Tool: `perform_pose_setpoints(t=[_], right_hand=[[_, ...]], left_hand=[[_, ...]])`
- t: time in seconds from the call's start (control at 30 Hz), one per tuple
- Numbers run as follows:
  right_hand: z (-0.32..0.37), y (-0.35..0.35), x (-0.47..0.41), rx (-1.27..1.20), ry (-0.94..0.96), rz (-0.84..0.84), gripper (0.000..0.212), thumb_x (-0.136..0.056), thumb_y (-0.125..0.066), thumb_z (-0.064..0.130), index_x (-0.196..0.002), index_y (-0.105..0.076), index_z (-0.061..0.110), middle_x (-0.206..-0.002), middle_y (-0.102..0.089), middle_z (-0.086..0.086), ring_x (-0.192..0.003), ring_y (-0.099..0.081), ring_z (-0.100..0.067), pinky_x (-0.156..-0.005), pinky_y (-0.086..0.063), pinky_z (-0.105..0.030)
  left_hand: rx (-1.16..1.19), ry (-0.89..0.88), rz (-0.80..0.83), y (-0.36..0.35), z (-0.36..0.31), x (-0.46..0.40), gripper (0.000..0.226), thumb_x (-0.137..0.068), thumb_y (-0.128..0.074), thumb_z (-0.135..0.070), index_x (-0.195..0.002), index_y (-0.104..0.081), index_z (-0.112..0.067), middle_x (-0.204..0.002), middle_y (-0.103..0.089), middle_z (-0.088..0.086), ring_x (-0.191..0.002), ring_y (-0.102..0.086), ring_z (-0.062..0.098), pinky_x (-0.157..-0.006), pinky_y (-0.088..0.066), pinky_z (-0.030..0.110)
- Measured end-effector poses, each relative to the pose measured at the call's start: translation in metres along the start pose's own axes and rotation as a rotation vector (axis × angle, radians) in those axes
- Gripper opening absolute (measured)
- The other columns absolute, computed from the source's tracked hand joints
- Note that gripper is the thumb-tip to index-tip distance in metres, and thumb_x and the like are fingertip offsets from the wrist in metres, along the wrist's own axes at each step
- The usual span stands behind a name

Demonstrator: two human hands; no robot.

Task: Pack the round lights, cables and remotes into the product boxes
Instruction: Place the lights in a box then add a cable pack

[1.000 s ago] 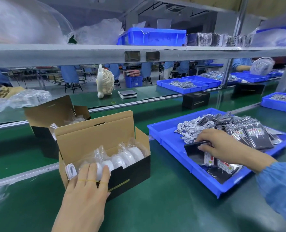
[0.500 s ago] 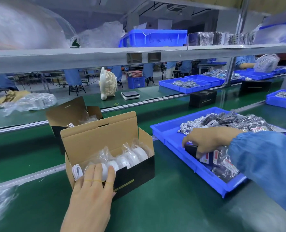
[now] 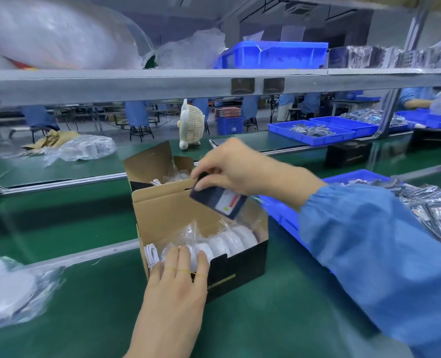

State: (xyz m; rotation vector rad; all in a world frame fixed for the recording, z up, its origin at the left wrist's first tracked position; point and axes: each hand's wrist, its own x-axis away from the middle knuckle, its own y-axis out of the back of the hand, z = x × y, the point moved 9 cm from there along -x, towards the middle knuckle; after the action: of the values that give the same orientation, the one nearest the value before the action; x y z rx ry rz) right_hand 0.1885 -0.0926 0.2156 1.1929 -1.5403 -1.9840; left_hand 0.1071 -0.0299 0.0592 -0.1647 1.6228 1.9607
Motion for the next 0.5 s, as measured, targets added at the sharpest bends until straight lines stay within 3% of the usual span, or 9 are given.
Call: perform_pose_setpoints(t=[0.07,0.13,0.2,0.27,0.33,0.4,0.5], right_hand=[[0.025,-0.033,-0.026,0.093,0.109,0.112,0.022,-0.088,-0.070,0.027,-0.106,-0.076,0.015,-0.100,-0.073,-0.002,-0.095,-0.063,-0.017,-0.086,-0.044,-0.021],[0.043,-0.058,-0.038,0.142,0.168,0.139,0.020,-0.088,-0.069,0.032,-0.104,-0.076,0.022,-0.103,-0.072,0.005,-0.101,-0.062,-0.016,-0.086,-0.047,-0.033],[0.058,-0.082,-0.036,0.219,0.202,0.140,0.016,-0.087,-0.067,0.037,-0.099,-0.074,0.031,-0.099,-0.070,0.010,-0.101,-0.061,-0.014,-0.074,-0.048,-0.032],[0.070,-0.110,-0.028,0.290,0.242,0.217,0.013,-0.087,-0.064,0.032,-0.096,-0.073,0.029,-0.097,-0.067,0.006,-0.100,-0.060,-0.019,-0.064,-0.044,-0.030],[0.070,-0.119,-0.019,0.208,0.222,0.305,0.013,-0.087,-0.064,0.021,-0.096,-0.074,0.022,-0.103,-0.067,0.002,-0.099,-0.060,-0.022,-0.068,-0.045,-0.032],[0.062,-0.108,-0.019,0.046,0.179,0.328,0.015,-0.084,-0.067,0.010,-0.096,-0.076,0.014,-0.104,-0.069,0.000,-0.096,-0.062,-0.021,-0.077,-0.047,-0.035],[0.058,-0.098,-0.022,0.054,0.155,0.263,0.021,-0.082,-0.064,0.006,-0.096,-0.077,0.015,-0.102,-0.072,0.003,-0.097,-0.063,-0.020,-0.081,-0.049,-0.037]], left_hand=[[0.010,0.005,-0.012,0.001,0.001,0.001,0.069,-0.034,-0.097,-0.014,-0.097,-0.075,0.003,-0.091,-0.067,0.028,-0.086,-0.068,0.046,-0.059,-0.057,0.049],[0.035,0.011,0.002,0.002,0.002,0.001,0.067,-0.033,-0.097,-0.015,-0.095,-0.076,0.002,-0.090,-0.068,0.028,-0.085,-0.069,0.046,-0.059,-0.058,0.048],[0.062,0.038,0.008,0.001,0.004,0.001,0.063,-0.032,-0.097,-0.017,-0.089,-0.076,0.001,-0.087,-0.068,0.027,-0.082,-0.069,0.044,-0.059,-0.058,0.046],[0.054,0.042,0.014,0.004,0.002,0.000,0.052,-0.035,-0.095,-0.016,-0.080,-0.076,0.000,-0.079,-0.067,0.024,-0.074,-0.068,0.042,-0.059,-0.058,0.044],[0.009,0.013,-0.020,0.013,-0.003,0.000,0.021,-0.059,-0.075,-0.011,-0.075,-0.075,0.001,-0.073,-0.066,0.023,-0.069,-0.067,0.040,-0.059,-0.058,0.042],[-0.018,-0.009,0.015,0.009,-0.006,0.000,0.035,-0.069,-0.041,-0.004,-0.072,-0.075,0.002,-0.077,-0.068,0.026,-0.073,-0.070,0.041,-0.059,-0.058,0.040],[-0.070,0.004,-0.054,0.012,-0.009,0.001,0.032,-0.064,-0.042,-0.002,-0.070,-0.073,0.003,-0.078,-0.069,0.027,-0.075,-0.071,0.041,-0.060,-0.058,0.042]])
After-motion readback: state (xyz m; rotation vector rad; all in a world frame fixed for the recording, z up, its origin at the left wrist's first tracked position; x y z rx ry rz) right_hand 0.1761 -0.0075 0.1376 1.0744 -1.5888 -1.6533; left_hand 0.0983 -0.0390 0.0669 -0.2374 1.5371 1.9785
